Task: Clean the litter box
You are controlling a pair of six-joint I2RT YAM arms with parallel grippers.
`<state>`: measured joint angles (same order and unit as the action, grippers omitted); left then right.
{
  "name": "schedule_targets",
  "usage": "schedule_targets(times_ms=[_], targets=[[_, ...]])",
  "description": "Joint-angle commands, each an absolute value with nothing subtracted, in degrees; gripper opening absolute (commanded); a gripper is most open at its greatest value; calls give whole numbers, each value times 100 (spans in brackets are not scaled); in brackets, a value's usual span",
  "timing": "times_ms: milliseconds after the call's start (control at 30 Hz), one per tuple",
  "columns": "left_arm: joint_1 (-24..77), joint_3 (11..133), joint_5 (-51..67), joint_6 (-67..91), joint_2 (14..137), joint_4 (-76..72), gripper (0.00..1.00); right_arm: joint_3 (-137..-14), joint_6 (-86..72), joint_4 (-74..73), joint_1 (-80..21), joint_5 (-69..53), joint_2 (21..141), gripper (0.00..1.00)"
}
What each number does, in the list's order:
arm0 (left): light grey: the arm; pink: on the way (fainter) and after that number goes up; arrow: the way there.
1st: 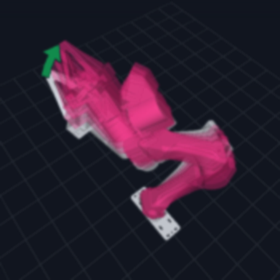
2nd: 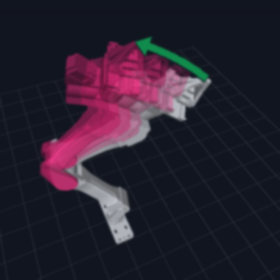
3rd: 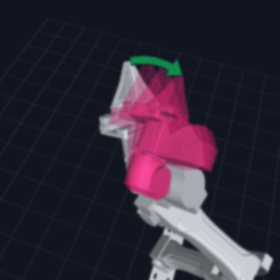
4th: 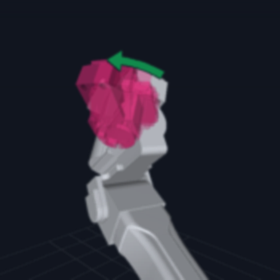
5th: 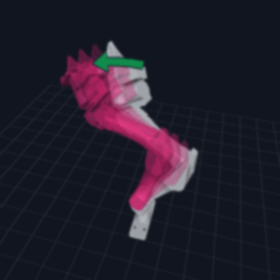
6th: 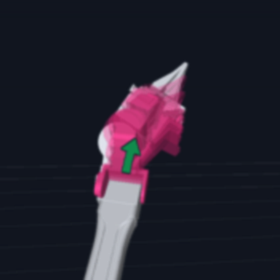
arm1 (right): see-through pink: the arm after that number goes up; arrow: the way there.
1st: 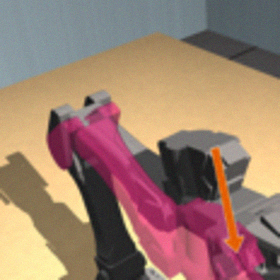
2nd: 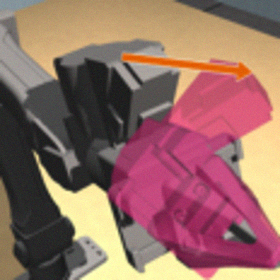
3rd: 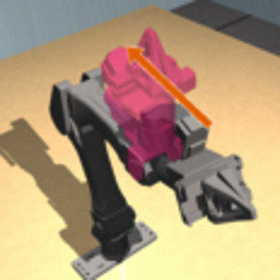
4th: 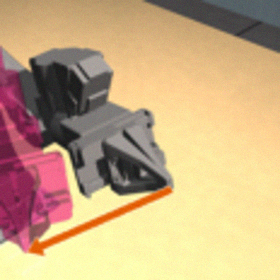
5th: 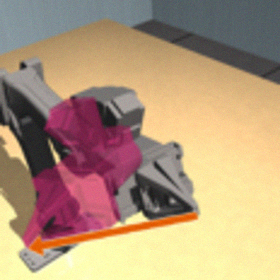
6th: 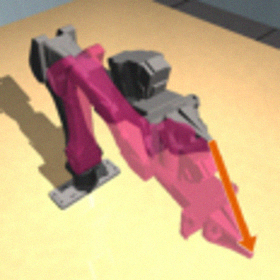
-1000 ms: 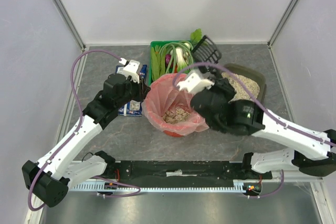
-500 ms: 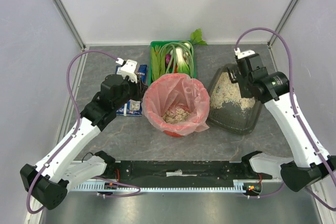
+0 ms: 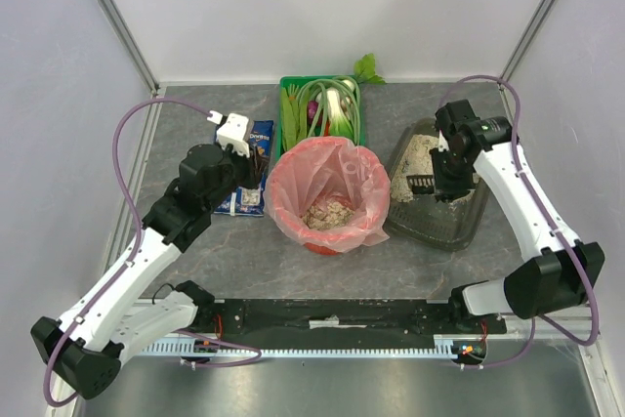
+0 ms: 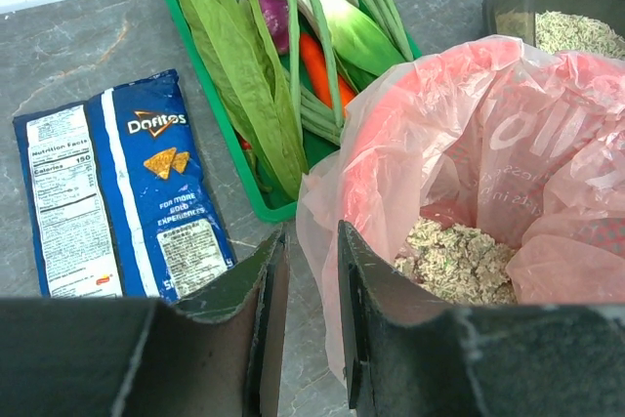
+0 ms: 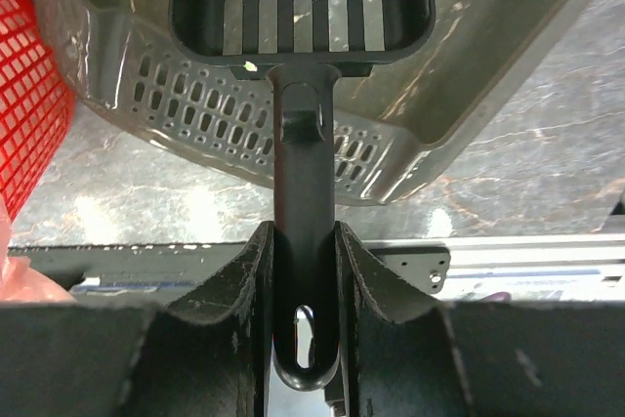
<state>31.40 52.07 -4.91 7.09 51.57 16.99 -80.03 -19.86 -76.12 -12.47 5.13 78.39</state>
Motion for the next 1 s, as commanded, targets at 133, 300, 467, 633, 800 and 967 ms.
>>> schedule_targets(times_ms=[133, 300, 467, 633, 800, 967], targets=[[3401, 5124, -931, 308, 5010, 1345, 33, -7647, -2233, -8376, -1230, -597, 8147, 0], [3498, 5107, -1037, 237, 5001, 1336, 33, -7295, -2057, -8376, -1230, -448, 8454, 0], [3568, 5080, -1160, 185, 4948, 1318, 33, -7602, -2092, -8376, -1230, -150, 8938, 0], [3595, 5071, -1265, 123, 4887, 1292, 33, -8015, -2127, -8367, -1187, 123, 9351, 0], [3665, 5036, -1345, 79, 4799, 1248, 33, -8244, -2153, -8367, -1116, 307, 9597, 0], [3726, 5010, -1397, 35, 4720, 1222, 33, -8411, -2145, -8358, -941, 316, 9773, 0]])
